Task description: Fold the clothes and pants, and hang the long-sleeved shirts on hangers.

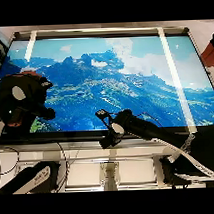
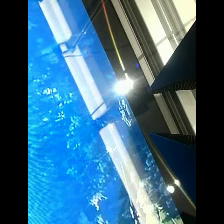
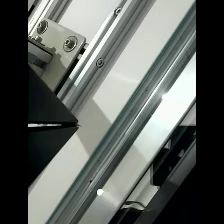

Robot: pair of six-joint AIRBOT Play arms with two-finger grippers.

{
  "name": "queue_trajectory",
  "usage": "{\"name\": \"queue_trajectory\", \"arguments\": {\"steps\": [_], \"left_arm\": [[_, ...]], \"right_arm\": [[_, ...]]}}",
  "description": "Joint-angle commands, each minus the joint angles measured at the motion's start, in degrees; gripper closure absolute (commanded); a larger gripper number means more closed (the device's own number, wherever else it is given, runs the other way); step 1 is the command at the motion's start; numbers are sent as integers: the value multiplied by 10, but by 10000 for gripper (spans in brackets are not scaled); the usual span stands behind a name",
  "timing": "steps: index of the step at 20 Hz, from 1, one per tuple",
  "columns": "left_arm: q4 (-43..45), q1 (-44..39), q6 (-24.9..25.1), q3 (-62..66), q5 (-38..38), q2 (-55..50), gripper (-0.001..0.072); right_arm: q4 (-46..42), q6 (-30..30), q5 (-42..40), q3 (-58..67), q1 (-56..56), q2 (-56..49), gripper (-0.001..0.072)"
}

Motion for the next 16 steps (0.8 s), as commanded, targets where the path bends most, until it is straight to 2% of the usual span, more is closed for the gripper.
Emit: {"name": "queue_trajectory", "arguments": {"steps": [1,16], "left_arm": [[0,0,0,0,0,0,404],[-23,-2,0,0,0,-3,405]], "right_arm": [[0,0,-14,1,0,0,690],[0,-1,-86,1,0,0,690]]}}
